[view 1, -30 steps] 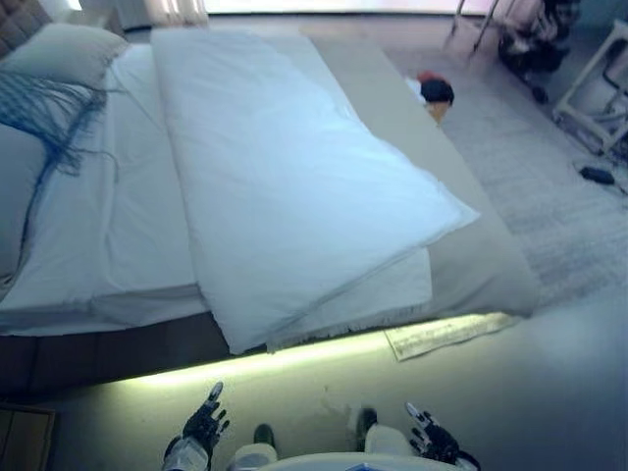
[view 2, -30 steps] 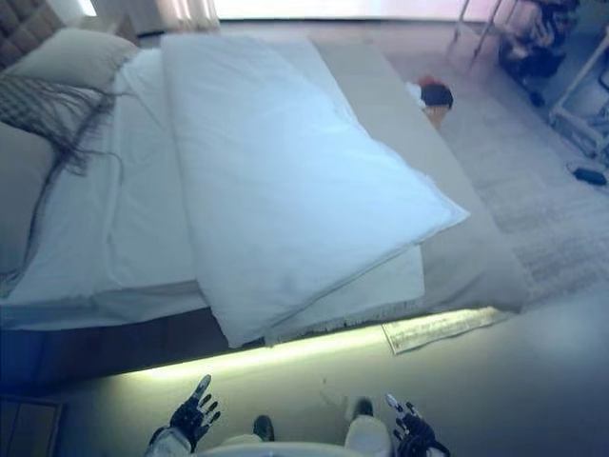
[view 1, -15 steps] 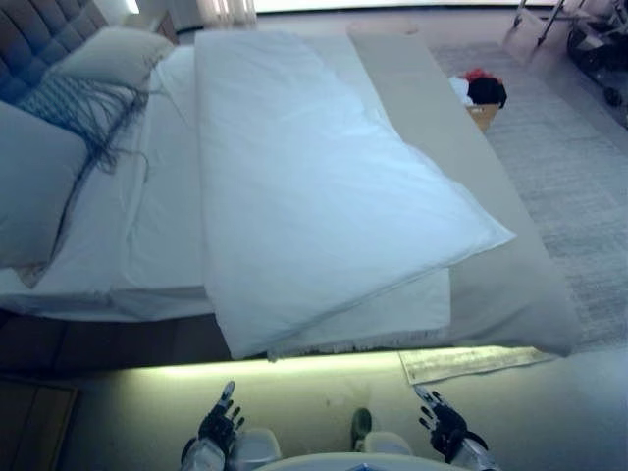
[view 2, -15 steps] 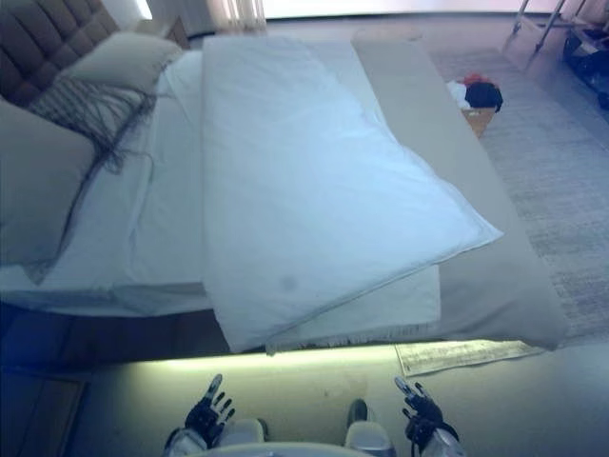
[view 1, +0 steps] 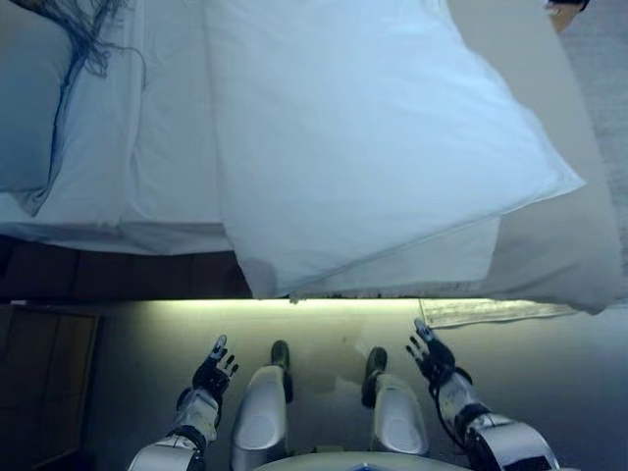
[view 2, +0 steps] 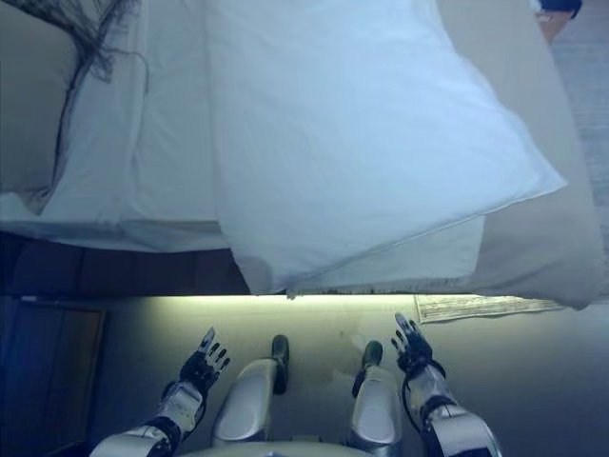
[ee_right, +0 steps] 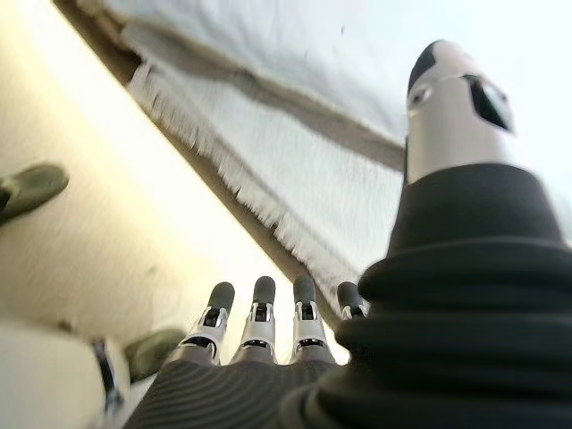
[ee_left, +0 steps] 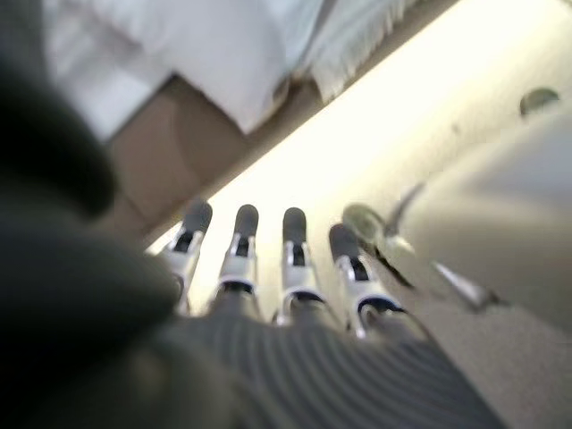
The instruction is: Make the bed neatly
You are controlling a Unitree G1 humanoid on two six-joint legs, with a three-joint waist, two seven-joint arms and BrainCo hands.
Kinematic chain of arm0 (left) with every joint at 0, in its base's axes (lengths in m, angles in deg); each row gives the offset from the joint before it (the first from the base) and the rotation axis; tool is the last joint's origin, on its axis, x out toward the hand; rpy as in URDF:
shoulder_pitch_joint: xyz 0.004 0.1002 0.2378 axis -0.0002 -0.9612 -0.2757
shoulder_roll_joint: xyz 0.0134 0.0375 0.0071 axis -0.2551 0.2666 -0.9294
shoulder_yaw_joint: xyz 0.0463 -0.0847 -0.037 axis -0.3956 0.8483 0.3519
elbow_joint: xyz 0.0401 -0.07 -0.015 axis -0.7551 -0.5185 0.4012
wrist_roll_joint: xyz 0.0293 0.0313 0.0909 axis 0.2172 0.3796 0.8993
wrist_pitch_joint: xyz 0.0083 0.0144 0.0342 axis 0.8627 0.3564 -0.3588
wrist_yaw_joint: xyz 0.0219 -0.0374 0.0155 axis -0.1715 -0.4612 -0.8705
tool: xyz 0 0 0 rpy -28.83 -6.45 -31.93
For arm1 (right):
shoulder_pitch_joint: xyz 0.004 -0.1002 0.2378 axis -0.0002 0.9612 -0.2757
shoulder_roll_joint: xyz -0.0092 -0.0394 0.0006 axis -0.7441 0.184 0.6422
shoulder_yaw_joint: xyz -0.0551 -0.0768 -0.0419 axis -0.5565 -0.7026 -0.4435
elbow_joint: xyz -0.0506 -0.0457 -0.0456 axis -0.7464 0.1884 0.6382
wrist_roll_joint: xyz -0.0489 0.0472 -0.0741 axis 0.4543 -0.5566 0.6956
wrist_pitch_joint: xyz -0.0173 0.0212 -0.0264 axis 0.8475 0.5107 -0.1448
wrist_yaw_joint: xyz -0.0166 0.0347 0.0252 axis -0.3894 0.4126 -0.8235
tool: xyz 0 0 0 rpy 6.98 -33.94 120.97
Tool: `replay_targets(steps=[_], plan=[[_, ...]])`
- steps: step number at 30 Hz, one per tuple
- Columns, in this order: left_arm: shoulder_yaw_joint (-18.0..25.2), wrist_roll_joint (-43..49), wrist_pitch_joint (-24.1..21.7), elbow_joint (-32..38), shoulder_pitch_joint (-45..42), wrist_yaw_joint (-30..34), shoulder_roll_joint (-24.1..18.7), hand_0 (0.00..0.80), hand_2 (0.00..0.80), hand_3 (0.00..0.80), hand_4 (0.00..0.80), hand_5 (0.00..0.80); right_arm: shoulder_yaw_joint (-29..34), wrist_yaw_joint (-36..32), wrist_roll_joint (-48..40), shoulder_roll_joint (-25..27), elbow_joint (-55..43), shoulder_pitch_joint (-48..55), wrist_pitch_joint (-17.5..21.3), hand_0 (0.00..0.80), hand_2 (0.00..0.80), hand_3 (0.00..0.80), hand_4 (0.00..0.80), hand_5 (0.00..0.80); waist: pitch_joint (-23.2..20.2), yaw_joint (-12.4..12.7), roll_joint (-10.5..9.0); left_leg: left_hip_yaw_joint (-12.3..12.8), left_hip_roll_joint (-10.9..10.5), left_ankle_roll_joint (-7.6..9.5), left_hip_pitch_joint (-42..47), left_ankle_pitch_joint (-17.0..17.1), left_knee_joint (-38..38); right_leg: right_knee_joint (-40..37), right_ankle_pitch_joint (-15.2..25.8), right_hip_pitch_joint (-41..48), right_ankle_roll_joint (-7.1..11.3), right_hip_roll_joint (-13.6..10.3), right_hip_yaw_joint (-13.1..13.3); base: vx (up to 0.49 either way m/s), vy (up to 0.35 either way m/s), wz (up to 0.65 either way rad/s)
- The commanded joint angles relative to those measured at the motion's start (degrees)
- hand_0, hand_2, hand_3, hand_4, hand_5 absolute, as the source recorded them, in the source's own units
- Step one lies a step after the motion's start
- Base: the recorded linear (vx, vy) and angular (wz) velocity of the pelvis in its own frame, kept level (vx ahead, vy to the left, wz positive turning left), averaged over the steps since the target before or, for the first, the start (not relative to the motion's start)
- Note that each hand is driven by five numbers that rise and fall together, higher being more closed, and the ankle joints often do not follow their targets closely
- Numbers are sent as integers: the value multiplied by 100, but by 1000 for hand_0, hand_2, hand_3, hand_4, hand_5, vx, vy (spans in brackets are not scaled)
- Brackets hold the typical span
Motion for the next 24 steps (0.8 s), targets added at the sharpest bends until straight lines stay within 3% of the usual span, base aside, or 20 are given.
replay_targets(steps=[1, 13, 14, 24], plan=[[-265, -287, -34, 116, 125, 144, 19, 0, 0, 0, 0, 0, 148, 81, -460, 310, -251, -163, -216, 0, 0, 0, 0, 0, -36, 203, -78, -61, 177, -116, -588, -16, 592, 334, 118, -421, -25, -151, 224, -86, -18, 8], [-399, -1211, -87, 668, 381, 155, -90, 0, 0, 0, 0, 0, 137, 331, -506, 1185, -217, -1377, -741, 0, 0, 0, 0, 0, 203, 380, 78, -246, 94, 65, -1978, -389, 1804, 1897, -204, -2112, -190, -234, 420, -47, -20, 10], [-382, -1279, -102, 723, 377, 137, -103, 0, 0, 0, 0, 0, 115, 313, -511, 1282, -212, -1485, -801, 0, 0, 0, 0, 0, 211, 399, 108, -290, 97, 49, -2077, -620, 2017, 2166, -428, -2252, -151, -211, 490, 25, 4, 8], [-248, -1578, -127, 1101, 235, 21, -239, 0, 0, 0, 0, 0, -86, 204, -295, 2007, -216, -2309, -1228, 0, 0, 0, 0, 0, 365, 514, 305, -442, 78, 188, -3166, -748, 2993, 3282, -674, -3362, -327, -219, 699, -11, 10, 8]])
